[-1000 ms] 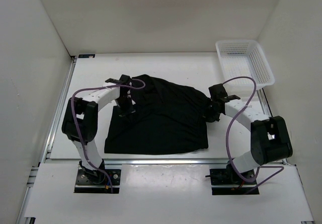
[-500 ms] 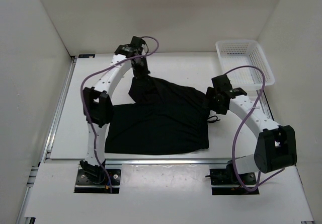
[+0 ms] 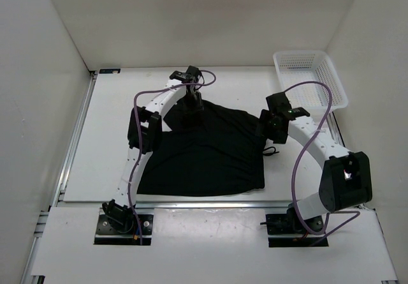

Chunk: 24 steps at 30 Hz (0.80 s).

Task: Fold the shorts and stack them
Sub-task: Flatten the shorts out

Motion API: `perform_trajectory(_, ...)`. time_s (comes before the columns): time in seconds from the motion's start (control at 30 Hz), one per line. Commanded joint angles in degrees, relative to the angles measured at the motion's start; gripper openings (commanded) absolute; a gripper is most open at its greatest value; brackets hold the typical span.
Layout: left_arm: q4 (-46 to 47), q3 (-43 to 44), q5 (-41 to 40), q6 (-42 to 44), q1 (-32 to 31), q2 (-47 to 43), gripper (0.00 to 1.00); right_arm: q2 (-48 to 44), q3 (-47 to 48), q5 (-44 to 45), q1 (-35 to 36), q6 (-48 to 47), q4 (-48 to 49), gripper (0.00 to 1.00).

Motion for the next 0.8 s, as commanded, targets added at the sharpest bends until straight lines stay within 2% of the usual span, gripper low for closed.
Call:
perform_trajectory(0.0, 1.5, 4.6, 2.0, 0.2, 0.4, -0.9, 0.35, 1.7, 4.3, 0.2, 0.3, -1.5, -0.3, 0.72)
perform_trajectory(0.03, 1.5, 4.6, 2.0, -0.3, 0.4, -0.9, 0.14, 2.2, 5.0, 0.2, 0.3, -1.5, -1.0, 0.72)
perform_trajectory(0.07, 1.5, 4.6, 1.5, -0.3, 0.4, -1.5, 0.10, 2.2, 6.0, 0.2, 0.3, -2.0, -1.0, 0.72)
perform_trajectory(0.27, 0.1, -3.4, -3.6, 0.2, 0.4, -13.5, 0.10, 2.8, 8.0, 0.7, 0.3, -2.0, -1.0, 0.72)
perform_trajectory(0.33, 0.1, -8.8, -3.6, 0.2, -1.0, -17.8, 0.10, 4.3, 9.4, 0.7, 0.3, -2.0, -1.0, 0.72)
perform_trajectory(0.47, 2.3, -18.7, 1.4, -2.3, -5.1, -22.3, 0.10, 7.6, 10.9, 0.2, 0.8, -2.0, -1.0, 0.72)
perform_trajectory(0.5, 3.1, -20.2, 2.2, -2.3, -6.2, -22.3, 0.15, 7.6, 11.7, 0.2, 0.8, -1.5, -1.0, 0.72)
perform_trajectory(0.57, 3.1, -21.9, 2.2, -2.9, -9.0, -22.3, 0.30, 8.2, 12.3, -0.4, 1.3, -1.5, -1.0, 0.72)
perform_trajectory(0.6, 3.1, -21.9, 2.9, -2.9, -9.5, -22.3, 0.55, 8.2, 12.3, -0.4, 1.3, -1.5, -1.0, 0.72)
perform_trajectory(0.63, 2.5, -21.9, 2.9, -2.9, -9.5, -21.6, 0.67, 8.2, 12.3, -0.4, 1.3, -1.5, -1.0, 0.72)
perform_trajectory(0.7, 1.0, -20.8, 0.3, -2.9, -9.5, -21.6, 0.77, 8.2, 12.3, -0.4, 1.3, -1.5, -1.0, 0.72)
perform_trajectory(0.77, 0.2, -18.2, -1.3, -2.4, -9.5, -21.6, 0.77, 7.6, 12.3, -0.4, 1.3, -1.5, -1.6, 0.72)
